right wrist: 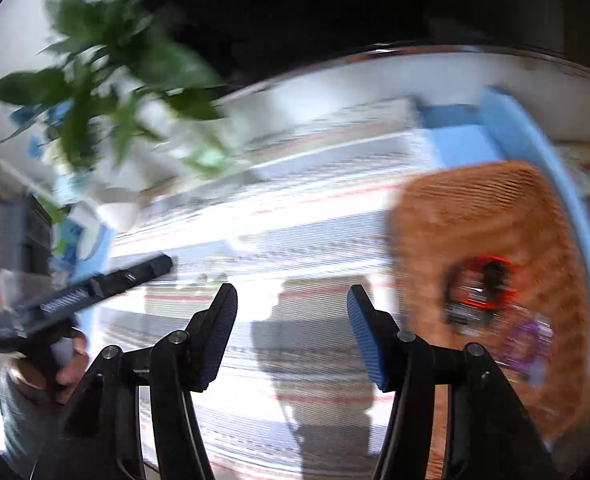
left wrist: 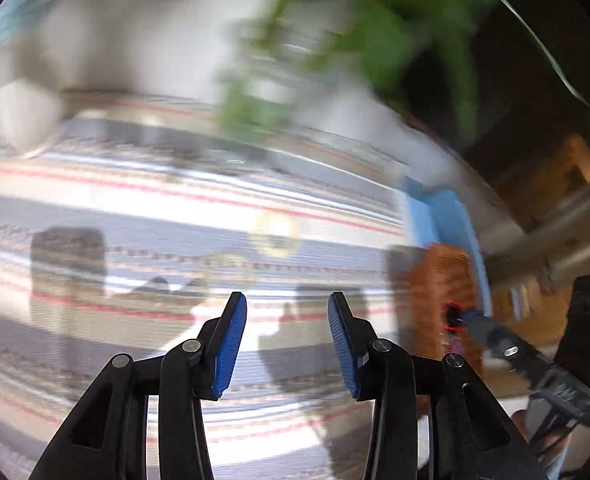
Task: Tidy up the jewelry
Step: 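Move both open tools back over the remaining jewelry on the cloth, then grasp the clear bead bracelet with the left tool while the right tool grasps the cream coil hair tie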
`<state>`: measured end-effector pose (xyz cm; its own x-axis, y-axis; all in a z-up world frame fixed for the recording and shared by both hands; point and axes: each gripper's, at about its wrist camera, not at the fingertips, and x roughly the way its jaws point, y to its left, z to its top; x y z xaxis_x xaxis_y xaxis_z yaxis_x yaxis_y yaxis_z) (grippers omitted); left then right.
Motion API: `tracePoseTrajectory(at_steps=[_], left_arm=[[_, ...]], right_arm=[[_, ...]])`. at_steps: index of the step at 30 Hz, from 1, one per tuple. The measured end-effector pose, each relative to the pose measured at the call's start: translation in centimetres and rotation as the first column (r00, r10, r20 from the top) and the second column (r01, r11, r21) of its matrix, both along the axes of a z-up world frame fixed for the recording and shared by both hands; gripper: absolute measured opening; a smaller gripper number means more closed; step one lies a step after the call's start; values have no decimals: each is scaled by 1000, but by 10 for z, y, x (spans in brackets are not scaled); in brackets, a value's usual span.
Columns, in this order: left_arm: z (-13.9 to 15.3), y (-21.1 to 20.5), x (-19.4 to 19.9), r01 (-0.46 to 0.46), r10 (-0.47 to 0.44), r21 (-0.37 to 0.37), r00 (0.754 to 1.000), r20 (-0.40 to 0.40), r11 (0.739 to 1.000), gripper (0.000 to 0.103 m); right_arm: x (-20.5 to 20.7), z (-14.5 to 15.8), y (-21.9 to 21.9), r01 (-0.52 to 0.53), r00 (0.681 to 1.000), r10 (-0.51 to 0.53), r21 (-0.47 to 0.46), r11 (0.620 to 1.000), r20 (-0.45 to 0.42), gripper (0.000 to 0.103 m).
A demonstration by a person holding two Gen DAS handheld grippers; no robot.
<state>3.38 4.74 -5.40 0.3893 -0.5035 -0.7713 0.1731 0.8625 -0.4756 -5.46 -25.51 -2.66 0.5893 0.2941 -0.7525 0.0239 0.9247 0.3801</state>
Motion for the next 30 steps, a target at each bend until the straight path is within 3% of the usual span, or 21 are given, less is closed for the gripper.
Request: tracePoseTrajectory(at_steps=[4, 8, 12, 15, 20, 23, 25, 27, 29, 30], left_arm=[[-21, 42, 15, -68, 68, -15, 997, -31, 998, 43], [-55, 40, 34, -72, 69, -32, 994, -85, 997, 43], [-87, 7, 47, 14, -14, -5, 989, -148, 1000, 40], [-98, -10, 54, 26, -24, 12, 988, -155, 1000, 37], [-97, -26, 57, -28, 40, 208, 998, -55, 978, 22], [-97, -47, 51, -10, 1, 359, 1000, 25, 933, 14], [-97, -51, 49, -21, 5, 395, 999, 42, 918, 8], [-97, -42, 53, -40, 37, 345, 999, 15, 938, 8], [-97, -29, 58, -60, 72, 264, 997, -36, 963, 8], [-98, -21, 61, -72, 89, 219, 994, -65, 973, 8]], right_arm=[[41, -18, 40, -93, 995, 91, 70, 993, 33, 59], [87, -62, 75, -95, 995, 92, -64, 993, -40, 59], [120, -91, 111, -147, 989, 140, -287, 947, -42, 58], [134, -100, 118, -170, 985, 163, -317, 933, -48, 55], [149, -106, 115, -152, 988, 143, -369, 917, -50, 54], [160, -117, 116, -156, 987, 133, -412, 897, -86, 45], [163, -123, 117, -166, 986, 140, -441, 882, -92, 42], [163, -124, 118, -174, 985, 153, -443, 879, -82, 34], [163, -123, 121, -188, 982, 171, -446, 875, -80, 9], [163, -124, 123, -197, 980, 179, -456, 868, -83, 9]])
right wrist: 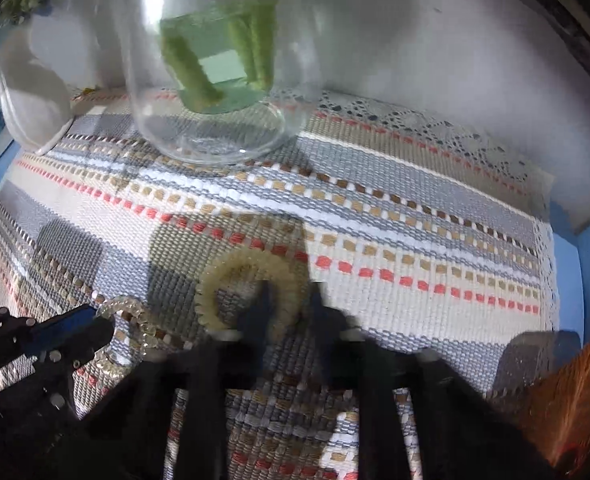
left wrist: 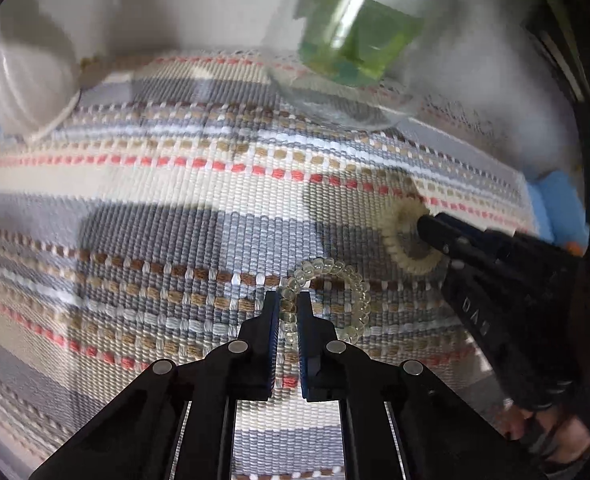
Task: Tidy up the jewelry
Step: 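Grasp the clear bead bracelet with the left tool while the right tool grasps the cream coil hair tie, then carry the bead bracelet in the left tool while the right tool carries the cream hair tie over the basket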
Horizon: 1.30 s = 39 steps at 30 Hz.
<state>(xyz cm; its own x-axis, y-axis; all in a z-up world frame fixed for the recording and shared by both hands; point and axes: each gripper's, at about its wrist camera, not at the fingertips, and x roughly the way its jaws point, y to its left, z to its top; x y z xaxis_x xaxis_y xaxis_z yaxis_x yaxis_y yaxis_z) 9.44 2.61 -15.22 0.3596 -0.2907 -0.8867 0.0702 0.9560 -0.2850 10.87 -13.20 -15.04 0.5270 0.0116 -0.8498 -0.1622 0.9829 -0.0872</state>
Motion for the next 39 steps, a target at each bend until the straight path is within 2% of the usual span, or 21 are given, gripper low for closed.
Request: tracePoseTrajectory(at_steps=[2, 4, 8, 11, 14, 18, 22, 24, 28, 31, 34, 39], left_arm=[[-2, 15, 2, -38, 34, -94, 999, -42, 995, 8], [3, 33, -1, -68, 62, -186, 997, -38, 980, 8], [23, 57, -12, -72, 75, -241, 997, 4, 968, 8], [38, 75, -22, -84, 96, -339, 995, 18, 937, 8], [52, 82, -33, -83, 103, -385, 994, 31, 919, 8], [77, 58, -44, -14, 45, -457, 997, 55, 889, 8], [101, 30, -56, 103, -60, -442, 992, 109, 891, 8], [114, 13, -59, 163, -118, -443, 985, 127, 881, 8], [128, -34, -58, 279, -236, -436, 960, 152, 855, 8], [135, -84, -56, 377, -342, -424, 926, 159, 823, 8], [135, -128, -56, 449, -429, -421, 891, 148, 788, 8], [117, -205, -58, 550, -563, -395, 821, 93, 736, 8]], right_arm=[[-1, 0, 3, -5, 1000, 5, -7, 1000, 0, 9], [1, 1, 1, -7, 1000, 7, 35, 999, -19, 9], [-6, 11, -4, -3, 1000, 6, 94, 996, -28, 10], [-14, 26, -7, -9, 1000, 11, 133, 991, -13, 10], [-27, 43, -12, -10, 1000, 9, 171, 985, 8, 10], [-44, 67, -17, -10, 1000, 4, 231, 973, 29, 10], [-63, 98, -31, 22, 998, -38, 269, 963, 54, 10], [-78, 111, -41, 51, 994, -75, 268, 962, 81, 10], [-108, 131, -78, 147, 980, -177, 270, 952, 91, 10], [-134, 137, -117, 248, 957, -281, 299, 921, 72, 10], [-163, 139, -162, 360, 915, -401, 345, 867, 53, 10], [-202, 132, -226, 523, 826, -564, 357, 774, 14, 10]])
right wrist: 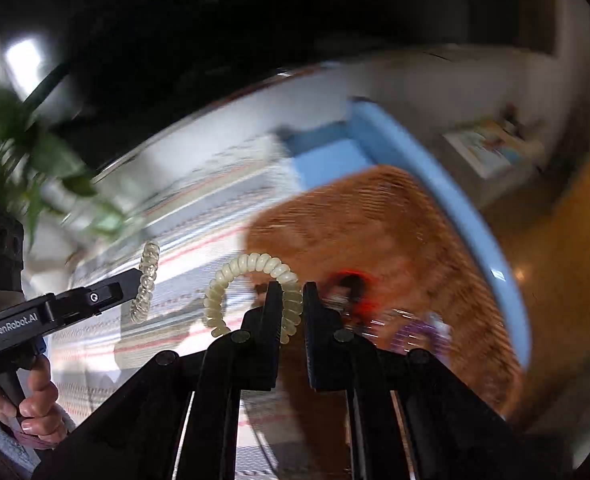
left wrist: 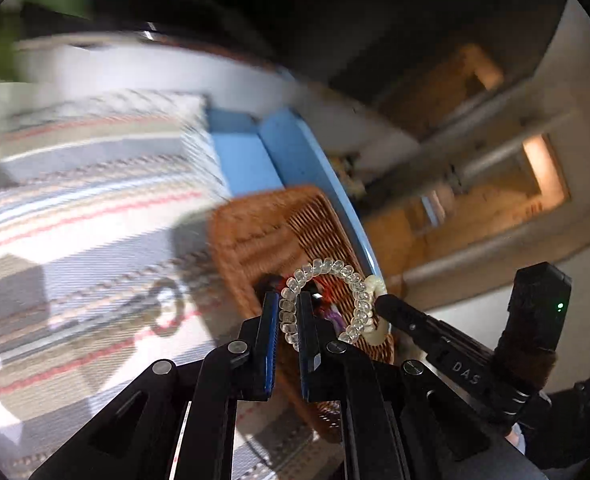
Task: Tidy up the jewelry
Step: 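Carry the bead bracelet in the left tool while the right tool carries the cream hair tie over the basket, then open the left tool to drop the bead bracelet while the right tool releases the cream hair tie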
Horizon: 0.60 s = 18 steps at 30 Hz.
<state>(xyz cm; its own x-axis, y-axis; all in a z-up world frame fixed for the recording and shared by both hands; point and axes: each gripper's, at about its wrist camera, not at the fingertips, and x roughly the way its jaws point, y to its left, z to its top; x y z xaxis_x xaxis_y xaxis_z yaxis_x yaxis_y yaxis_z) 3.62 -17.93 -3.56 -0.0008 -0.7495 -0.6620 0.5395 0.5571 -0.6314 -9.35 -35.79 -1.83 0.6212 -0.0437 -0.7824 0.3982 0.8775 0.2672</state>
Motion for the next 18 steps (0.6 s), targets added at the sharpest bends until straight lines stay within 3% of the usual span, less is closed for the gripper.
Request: tracePoseTrajectory(at_steps=[7, 12, 18], left_arm=[[-24, -72, -15, 106, -104, 105, 994, -25, 989, 8], [-40, -93, -15, 113, -109, 148, 993, -35, 983, 8], [-46, -97, -15, 92, -88, 164, 996, -34, 982, 9]], right_arm=[[-34, -32, -53, 138, 988, -134, 51, 989, -73, 11], [-40, -62, -64, 153, 981, -139, 103, 983, -134, 11], [-40, -74, -69, 131, 982, -112, 121, 984, -153, 11]])
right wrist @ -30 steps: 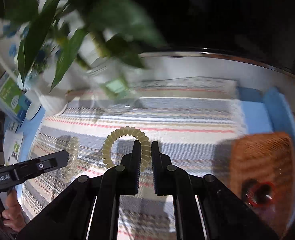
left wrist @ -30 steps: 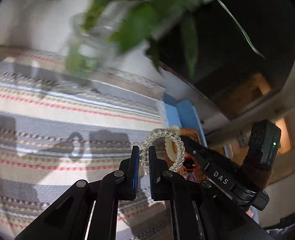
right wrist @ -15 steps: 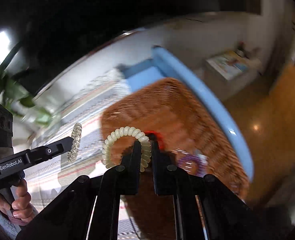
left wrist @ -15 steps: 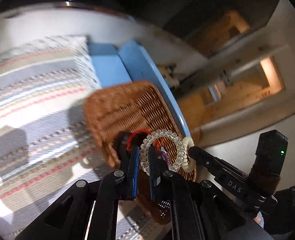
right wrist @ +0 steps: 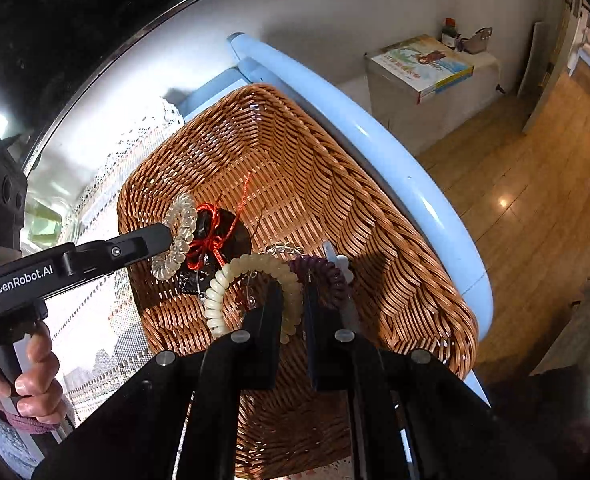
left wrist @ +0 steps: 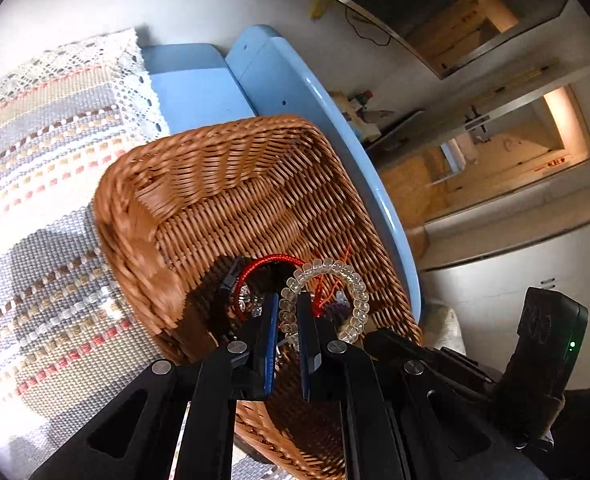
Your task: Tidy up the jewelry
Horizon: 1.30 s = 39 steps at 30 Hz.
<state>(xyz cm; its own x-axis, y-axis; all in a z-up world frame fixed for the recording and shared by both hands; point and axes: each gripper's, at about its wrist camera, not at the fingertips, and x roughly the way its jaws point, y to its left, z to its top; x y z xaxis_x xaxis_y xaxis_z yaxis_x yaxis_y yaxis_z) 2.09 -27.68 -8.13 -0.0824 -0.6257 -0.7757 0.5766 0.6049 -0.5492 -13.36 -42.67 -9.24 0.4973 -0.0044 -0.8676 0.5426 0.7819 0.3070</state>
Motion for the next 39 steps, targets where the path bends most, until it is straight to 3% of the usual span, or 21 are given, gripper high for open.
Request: tracePoseTrajectory(at_steps=[3, 5, 7, 17, 23, 29, 34, 37, 39], left_arm=[[1, 6, 2, -29, 29, -3, 999, -14, 1000, 11], [12, 19, 4, -43, 43, -10, 999, -7, 999, 17], [21, 32, 4, -56, 56, -10, 998, 25, 998, 21], [73, 127, -5, -197, 196, -14, 966, 170, 980, 25], [95, 208, -15, -305, 302, -19, 926, 228, 952, 26], [103, 284, -30, -426, 410, 4, 872, 267, 905, 36], [101, 329, -43, -540, 474, 113, 806, 353, 834, 38], [98, 334, -52, -590, 467, 193, 765, 443, 784, 38], [98, 329, -59, -600, 447, 219, 751, 486, 770, 38]], right_arm=[[2, -1, 2, -10, 1000, 9, 28, 1000, 11, 16], [4, 0, 3, -9, 1000, 9, 44, 999, 14, 40], [4, 4, 6, -9, 1000, 8, 54, 999, 20, 48], [19, 62, 72, -137, 986, 141, -47, 989, 91, 57], [36, 104, 153, -287, 939, 305, -122, 950, 160, 57], [44, 123, 232, -408, 878, 435, -163, 899, 199, 57], [46, 123, 284, -480, 840, 509, -179, 859, 188, 57], [44, 120, 308, -498, 832, 529, -193, 845, 168, 57], [42, 115, 317, -485, 843, 520, -228, 844, 135, 57]])
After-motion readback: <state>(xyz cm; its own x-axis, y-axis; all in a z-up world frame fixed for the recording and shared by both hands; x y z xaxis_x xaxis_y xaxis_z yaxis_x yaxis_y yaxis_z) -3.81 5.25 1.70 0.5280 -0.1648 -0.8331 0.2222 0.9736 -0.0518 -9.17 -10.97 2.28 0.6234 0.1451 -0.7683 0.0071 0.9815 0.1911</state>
